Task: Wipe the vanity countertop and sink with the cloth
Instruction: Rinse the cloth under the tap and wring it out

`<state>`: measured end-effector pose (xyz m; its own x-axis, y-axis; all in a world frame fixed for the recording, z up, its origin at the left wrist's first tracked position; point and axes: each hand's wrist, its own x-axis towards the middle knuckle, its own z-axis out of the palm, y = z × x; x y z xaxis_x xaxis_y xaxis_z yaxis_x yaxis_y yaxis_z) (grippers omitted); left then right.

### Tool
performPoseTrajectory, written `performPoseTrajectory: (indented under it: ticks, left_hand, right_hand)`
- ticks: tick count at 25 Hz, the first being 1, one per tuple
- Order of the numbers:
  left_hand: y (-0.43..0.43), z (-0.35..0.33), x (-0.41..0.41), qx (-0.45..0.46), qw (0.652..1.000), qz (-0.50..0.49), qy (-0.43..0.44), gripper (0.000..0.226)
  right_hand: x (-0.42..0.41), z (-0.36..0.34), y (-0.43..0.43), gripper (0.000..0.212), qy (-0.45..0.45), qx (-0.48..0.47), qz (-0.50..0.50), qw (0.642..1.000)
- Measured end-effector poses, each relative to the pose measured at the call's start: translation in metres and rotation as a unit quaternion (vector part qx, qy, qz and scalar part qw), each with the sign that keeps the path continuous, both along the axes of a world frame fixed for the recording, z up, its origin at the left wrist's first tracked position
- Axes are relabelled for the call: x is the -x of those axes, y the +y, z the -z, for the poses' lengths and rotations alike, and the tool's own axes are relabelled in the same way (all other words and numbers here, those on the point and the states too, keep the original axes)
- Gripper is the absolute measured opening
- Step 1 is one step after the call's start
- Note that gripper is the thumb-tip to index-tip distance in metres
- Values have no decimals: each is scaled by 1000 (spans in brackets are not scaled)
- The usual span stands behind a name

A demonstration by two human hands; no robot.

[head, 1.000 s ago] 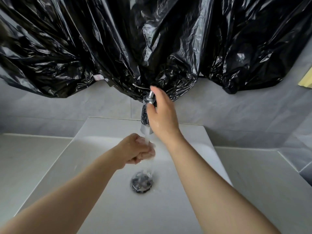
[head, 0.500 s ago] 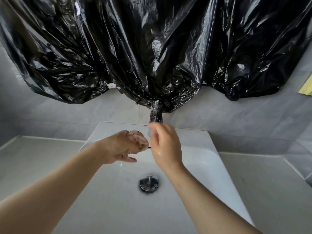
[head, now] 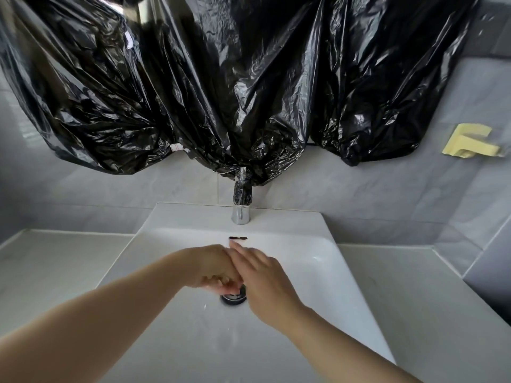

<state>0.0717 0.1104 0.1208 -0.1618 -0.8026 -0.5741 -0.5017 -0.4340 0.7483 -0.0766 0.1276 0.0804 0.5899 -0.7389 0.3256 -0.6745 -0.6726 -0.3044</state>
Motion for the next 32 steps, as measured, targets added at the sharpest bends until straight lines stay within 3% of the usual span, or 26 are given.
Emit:
performPoseTrajectory:
  ticks: [1,3,5,6,8,10,12,14,16,17,21,23,24,25,26,27,28,29,30,32]
  left_hand:
    - [2,0,3,-14,999,36,-6,13]
    - [6,-2,16,-7,991,113,-71,18]
    - [5,2,30,56,953,187,-232,26]
    - [6,4,37,118,910,226,-326,24]
    - [7,16,46,229,825,255,-449,9]
    - [4,32,47,255,806,196,-497,27]
    - [1,43,43,312,779,190,-510,30]
    - [-3,46,38,372,740,226,-512,25]
    - [-5,44,31,492,667,256,-497,22]
    - [-3,42,28,504,657,264,-494,29]
    - [-5,47,22,536,690,228,-430,43]
    - [-5,34,24,459,771,148,-416,27]
    - [-7,29,21,384,830,93,-393,17]
    - [-11,27,19,287,907,42,-305,10]
    - [-15,26,17,178,966,6,-189,2]
    - [-15,22,15,75,994,-7,-78,13]
    - [-13,19,13,-22,1000,12,1,25]
    - [-9,16,13,-92,994,49,39,31]
    - [-5,13,14,-134,985,98,42,35]
    - [3,3,23,-151,971,188,-6,40]
  right_hand:
    - [0,8,-1,74,77,70,0,995]
    - [-1,17,-6,81,100,107,53,988]
    - [-7,10,-9,57,124,112,95,981]
    - [-8,4,-10,44,139,119,117,976]
    - [-9,-8,-7,19,156,36,154,975]
    - [-8,-12,-7,16,192,-42,175,965]
    - [-7,-9,-8,18,187,-95,194,958]
    - [-8,-4,-7,17,125,-181,205,954]
    - [-9,-1,-7,12,50,-289,204,934]
    - [-9,-2,-7,10,17,-334,201,921]
    - [2,-16,-8,14,-105,-504,177,839]
    - [4,-20,-7,18,-183,-500,174,828]
    - [4,-20,-5,18,-232,-462,172,839]
    - [4,-17,-4,25,-272,-391,171,863]
    - [4,-13,-1,36,-265,-272,158,912]
    - [7,-8,-2,44,-196,-112,132,965]
    - [12,0,-5,49,-74,66,91,991]
    - [17,10,-10,50,42,220,55,973]
    - [21,15,-15,47,107,312,30,943]
    - [24,15,-22,32,112,361,4,926]
